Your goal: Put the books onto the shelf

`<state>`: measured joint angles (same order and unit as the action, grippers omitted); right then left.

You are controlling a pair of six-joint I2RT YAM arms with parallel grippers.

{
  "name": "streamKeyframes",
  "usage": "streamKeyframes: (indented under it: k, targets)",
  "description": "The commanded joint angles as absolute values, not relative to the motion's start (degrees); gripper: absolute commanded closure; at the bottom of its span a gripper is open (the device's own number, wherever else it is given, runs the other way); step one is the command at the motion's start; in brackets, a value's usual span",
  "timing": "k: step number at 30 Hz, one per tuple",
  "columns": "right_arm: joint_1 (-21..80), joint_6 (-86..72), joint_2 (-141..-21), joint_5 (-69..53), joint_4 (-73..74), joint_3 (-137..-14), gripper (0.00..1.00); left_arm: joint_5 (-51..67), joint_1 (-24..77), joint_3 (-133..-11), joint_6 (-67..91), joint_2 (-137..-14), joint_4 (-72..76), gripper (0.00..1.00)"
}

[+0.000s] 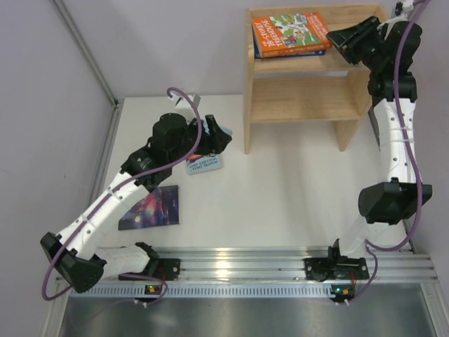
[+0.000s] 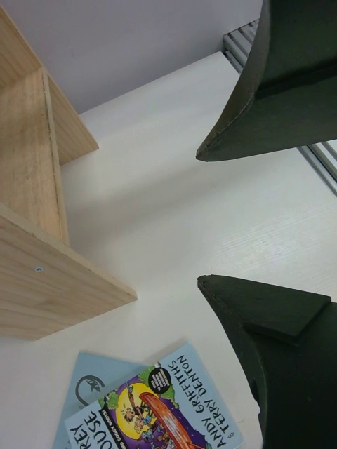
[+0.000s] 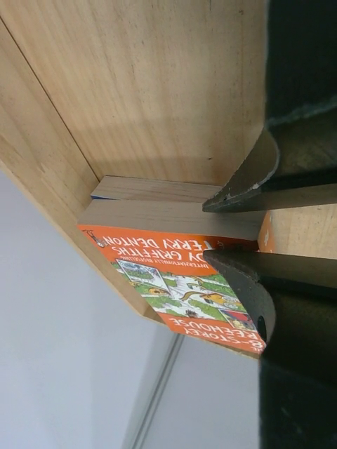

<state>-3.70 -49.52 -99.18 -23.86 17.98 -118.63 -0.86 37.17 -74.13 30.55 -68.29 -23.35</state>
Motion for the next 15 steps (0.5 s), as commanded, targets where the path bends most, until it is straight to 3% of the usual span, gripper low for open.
streamKeyframes:
  k: [1,3,10,15]
  targets:
    - [-2.37,-48.17,-98.79,-23.20,20.04,-121.29,0.71,-0.35,36.91,-74.09,30.76,-66.71,-21.27,0.29]
    - [-2.46,-47.90,-98.53,-21.98,20.91,-121.20,0.69,-0.35,36.91,-74.09,30.85,-66.62,-21.44,0.29]
    - [-4.39,-45.27,-97.21,-20.57,25.22,-124.10,0.46,-0.53,36.91,-74.00,30.41,-65.22,-22.15,0.29]
    - [-4.92,-43.07,-95.46,-20.39,26.89,-124.80,0.42,-0.62,36.74,-73.83,30.50,-64.16,-22.24,0.29]
